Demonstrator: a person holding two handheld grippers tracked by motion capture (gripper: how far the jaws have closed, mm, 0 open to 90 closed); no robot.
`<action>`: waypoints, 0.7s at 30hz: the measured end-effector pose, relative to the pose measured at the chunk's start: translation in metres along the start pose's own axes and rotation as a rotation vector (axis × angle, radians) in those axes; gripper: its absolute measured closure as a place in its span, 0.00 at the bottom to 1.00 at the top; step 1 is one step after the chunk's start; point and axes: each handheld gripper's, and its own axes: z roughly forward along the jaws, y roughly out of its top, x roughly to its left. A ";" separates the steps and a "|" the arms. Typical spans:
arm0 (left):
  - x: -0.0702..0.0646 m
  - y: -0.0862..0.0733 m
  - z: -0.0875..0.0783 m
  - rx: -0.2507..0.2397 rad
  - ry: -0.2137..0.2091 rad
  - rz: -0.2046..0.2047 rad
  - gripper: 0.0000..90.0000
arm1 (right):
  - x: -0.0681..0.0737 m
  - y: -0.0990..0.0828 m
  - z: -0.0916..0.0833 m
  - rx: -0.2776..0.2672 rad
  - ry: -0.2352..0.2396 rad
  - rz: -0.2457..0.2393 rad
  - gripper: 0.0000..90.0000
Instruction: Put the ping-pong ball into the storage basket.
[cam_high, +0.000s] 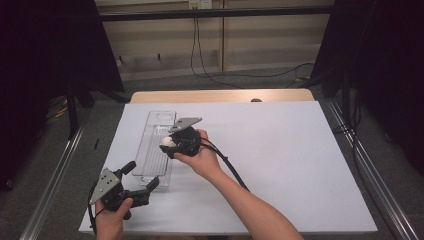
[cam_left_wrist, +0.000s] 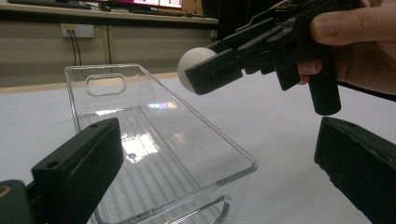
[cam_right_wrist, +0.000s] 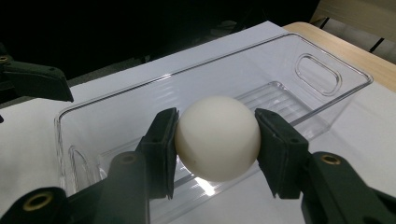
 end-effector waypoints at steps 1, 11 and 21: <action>0.000 0.000 0.000 -0.001 -0.001 -0.001 0.02 | 0.000 0.000 0.000 0.002 -0.001 -0.008 0.57; 0.000 0.000 0.000 -0.001 -0.001 -0.004 0.02 | 0.000 0.000 0.000 0.002 0.001 -0.010 0.57; 0.000 0.000 0.000 0.002 -0.001 0.001 0.02 | 0.003 0.002 0.002 0.001 0.006 -0.004 0.57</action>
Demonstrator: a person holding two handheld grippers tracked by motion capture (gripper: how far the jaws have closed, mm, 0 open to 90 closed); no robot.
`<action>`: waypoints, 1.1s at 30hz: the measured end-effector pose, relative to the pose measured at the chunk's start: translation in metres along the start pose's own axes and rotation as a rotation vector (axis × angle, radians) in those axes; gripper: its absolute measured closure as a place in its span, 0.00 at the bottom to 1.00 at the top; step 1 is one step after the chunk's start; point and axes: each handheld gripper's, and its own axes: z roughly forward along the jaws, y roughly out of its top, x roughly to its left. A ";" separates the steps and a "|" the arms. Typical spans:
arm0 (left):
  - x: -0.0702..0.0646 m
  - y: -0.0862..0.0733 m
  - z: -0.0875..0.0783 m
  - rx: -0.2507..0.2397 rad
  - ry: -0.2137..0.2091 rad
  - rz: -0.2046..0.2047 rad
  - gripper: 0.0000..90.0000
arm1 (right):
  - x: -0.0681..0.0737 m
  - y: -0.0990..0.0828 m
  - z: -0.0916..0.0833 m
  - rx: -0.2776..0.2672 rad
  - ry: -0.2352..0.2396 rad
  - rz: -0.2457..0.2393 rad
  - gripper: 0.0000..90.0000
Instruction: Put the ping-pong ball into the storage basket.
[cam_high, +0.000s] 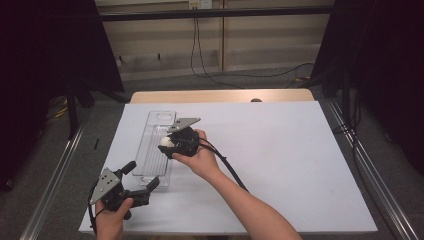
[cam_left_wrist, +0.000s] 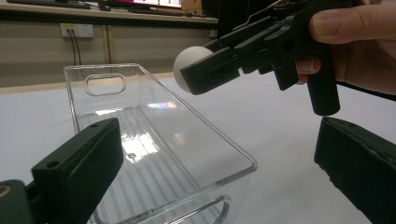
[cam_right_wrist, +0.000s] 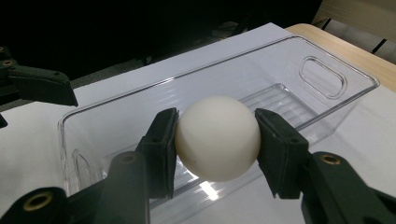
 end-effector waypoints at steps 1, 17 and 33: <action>0.000 0.000 0.000 0.000 0.000 -0.001 0.02 | 0.000 0.000 0.001 -0.004 0.002 -0.002 0.57; 0.000 0.000 0.000 0.000 0.004 -0.005 0.02 | 0.002 0.001 0.003 -0.002 0.005 -0.005 0.57; 0.000 0.000 0.000 0.001 0.003 -0.002 0.02 | 0.004 0.001 0.007 -0.002 0.007 -0.004 0.57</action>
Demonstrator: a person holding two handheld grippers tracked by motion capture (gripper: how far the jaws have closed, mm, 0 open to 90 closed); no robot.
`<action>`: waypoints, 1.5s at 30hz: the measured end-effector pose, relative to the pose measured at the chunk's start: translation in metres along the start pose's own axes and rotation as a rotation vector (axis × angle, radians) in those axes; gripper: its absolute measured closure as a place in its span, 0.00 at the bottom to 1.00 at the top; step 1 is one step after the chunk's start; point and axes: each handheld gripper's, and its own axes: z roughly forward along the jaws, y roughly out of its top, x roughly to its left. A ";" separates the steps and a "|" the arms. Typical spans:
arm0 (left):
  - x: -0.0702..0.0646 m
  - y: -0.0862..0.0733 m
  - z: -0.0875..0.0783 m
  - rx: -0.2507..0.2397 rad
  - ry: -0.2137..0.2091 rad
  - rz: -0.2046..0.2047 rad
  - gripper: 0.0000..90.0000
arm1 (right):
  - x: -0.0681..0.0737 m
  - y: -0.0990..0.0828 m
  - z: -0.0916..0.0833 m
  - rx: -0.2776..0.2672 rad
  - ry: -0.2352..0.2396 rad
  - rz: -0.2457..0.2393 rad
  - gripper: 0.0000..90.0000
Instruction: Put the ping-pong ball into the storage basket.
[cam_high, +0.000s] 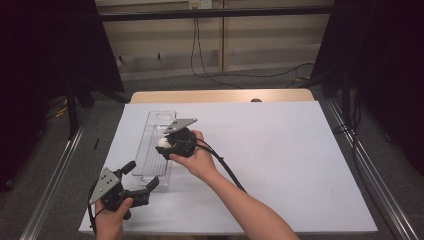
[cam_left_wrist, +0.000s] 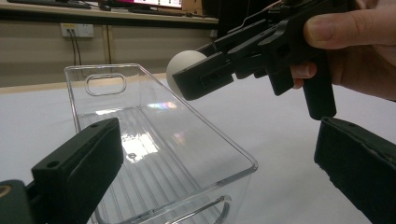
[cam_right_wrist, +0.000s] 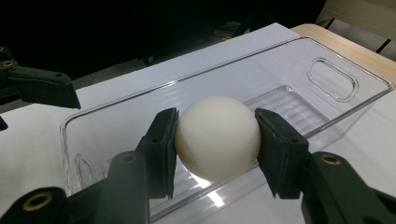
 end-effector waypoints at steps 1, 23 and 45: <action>0.000 0.000 0.000 0.001 0.001 0.001 0.02 | 0.000 0.000 0.000 0.000 0.000 0.001 0.57; 0.000 0.000 0.000 0.008 -0.007 0.005 0.02 | 0.003 0.001 0.007 0.014 0.014 -0.006 0.57; 0.001 0.000 0.000 0.002 -0.005 0.002 0.02 | 0.007 -0.001 0.013 0.019 0.019 -0.020 0.57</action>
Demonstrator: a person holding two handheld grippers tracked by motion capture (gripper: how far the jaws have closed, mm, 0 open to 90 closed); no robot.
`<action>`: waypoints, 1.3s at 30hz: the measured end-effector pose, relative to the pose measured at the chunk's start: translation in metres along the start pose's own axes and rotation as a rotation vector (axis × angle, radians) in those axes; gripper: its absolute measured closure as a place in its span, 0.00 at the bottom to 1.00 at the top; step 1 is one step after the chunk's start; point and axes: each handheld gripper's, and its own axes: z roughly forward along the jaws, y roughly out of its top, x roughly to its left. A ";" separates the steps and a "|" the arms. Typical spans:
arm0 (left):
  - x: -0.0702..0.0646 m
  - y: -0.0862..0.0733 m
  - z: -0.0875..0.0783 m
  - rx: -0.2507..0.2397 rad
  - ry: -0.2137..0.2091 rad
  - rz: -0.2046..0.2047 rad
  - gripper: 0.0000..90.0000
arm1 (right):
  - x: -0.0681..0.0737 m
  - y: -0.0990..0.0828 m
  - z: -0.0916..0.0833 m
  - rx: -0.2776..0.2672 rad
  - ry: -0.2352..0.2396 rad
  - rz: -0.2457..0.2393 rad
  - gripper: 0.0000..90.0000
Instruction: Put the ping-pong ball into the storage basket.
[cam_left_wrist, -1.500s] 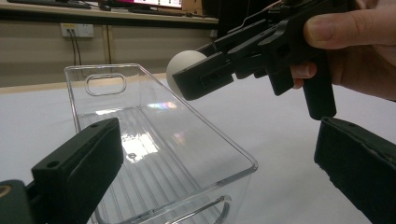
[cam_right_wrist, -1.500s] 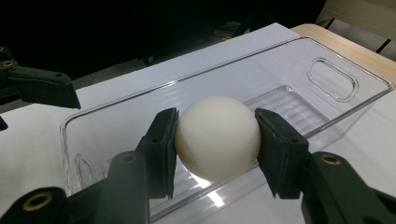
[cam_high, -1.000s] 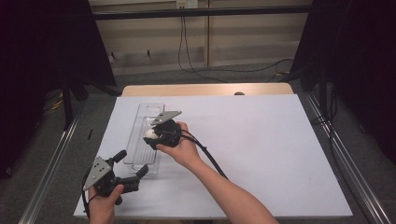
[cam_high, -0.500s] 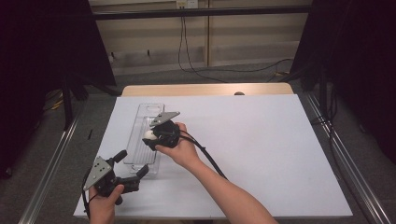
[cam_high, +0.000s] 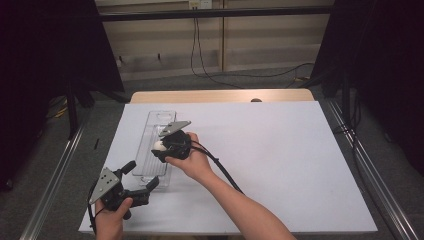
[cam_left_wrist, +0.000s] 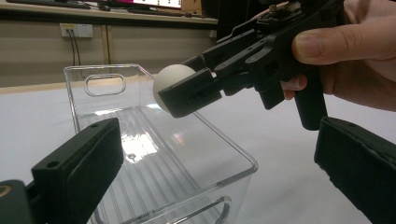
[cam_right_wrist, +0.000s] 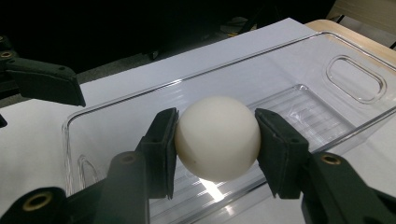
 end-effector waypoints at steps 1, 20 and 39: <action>0.000 0.000 0.000 -0.004 0.001 -0.004 0.02 | 0.000 0.000 0.000 -0.001 0.004 -0.002 0.57; -0.001 0.000 0.000 -0.004 0.003 -0.005 0.02 | 0.002 -0.002 0.004 -0.001 0.012 -0.004 0.57; 0.000 0.000 0.002 -0.003 -0.007 -0.001 0.02 | -0.004 -0.001 -0.005 -0.047 -0.006 0.055 0.39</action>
